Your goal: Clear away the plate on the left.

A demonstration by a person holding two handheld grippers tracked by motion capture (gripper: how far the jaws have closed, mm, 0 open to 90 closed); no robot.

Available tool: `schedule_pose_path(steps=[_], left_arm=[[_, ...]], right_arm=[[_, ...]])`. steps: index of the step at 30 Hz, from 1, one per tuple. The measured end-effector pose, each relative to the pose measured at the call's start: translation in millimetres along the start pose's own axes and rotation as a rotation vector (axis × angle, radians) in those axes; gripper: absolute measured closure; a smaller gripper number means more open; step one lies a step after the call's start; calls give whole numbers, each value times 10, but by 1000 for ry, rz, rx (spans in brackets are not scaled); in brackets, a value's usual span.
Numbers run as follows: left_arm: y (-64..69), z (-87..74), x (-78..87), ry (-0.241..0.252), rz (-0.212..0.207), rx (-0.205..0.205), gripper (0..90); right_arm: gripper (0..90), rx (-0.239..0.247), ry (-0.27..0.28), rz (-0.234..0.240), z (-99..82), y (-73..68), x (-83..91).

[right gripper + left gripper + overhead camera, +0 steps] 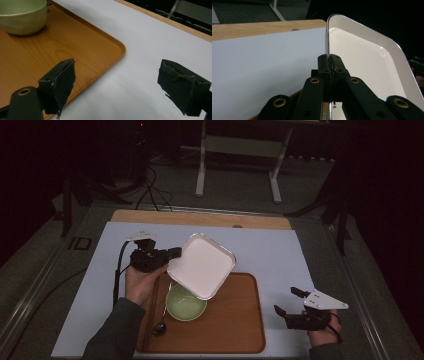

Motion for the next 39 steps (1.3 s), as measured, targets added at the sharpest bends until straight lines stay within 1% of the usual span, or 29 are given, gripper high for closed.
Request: schedule_pose_path(steps=[3,7,11,16,17,20,24,25,26,31,34,39], left_arm=[[46,31,-60,-20,-3,-21,899],[80,57,-157,-55,-21,-28,898],[108,62,-246,-85,-18,-50,898],[154,61,-341,-111,-25,-69,898],[167,59,-364,-119,-27,-80,899],[200,54,-420,-138,-28,-94,898],[218,39,-505,-175,-33,-124,898],[218,39,-505,-175,-33,-124,898],[223,31,-541,-191,-30,-133,898],[259,5,-632,-229,-29,-147,899],[290,-16,-693,-257,-25,-163,898],[349,-42,-783,-285,-36,-178,898]], right_arm=[[144,0,3,0,1,2,4],[144,-2,4,-3,1,5,7],[144,-6,6,-7,-2,8,17],[144,-9,10,-5,-1,12,22],[144,-9,9,-5,-1,11,22],[144,-9,10,-7,-1,14,21],[144,-9,9,-6,-2,13,22],[144,-9,9,-6,-2,13,22],[144,-9,10,-6,-1,13,22],[144,-6,12,-7,3,8,26],[144,-8,12,-8,2,11,27],[144,-10,13,-9,1,12,28]])
Point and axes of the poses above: each handheld gripper's, and its own axes: x roughly backward along the jaws, z roughly out of its top, y roughly to its right, the point moved 5 cm from there along -x, roughly forward along the jaws, and after that the axes turned 12 degrees about -y, right-handed, at the moved point
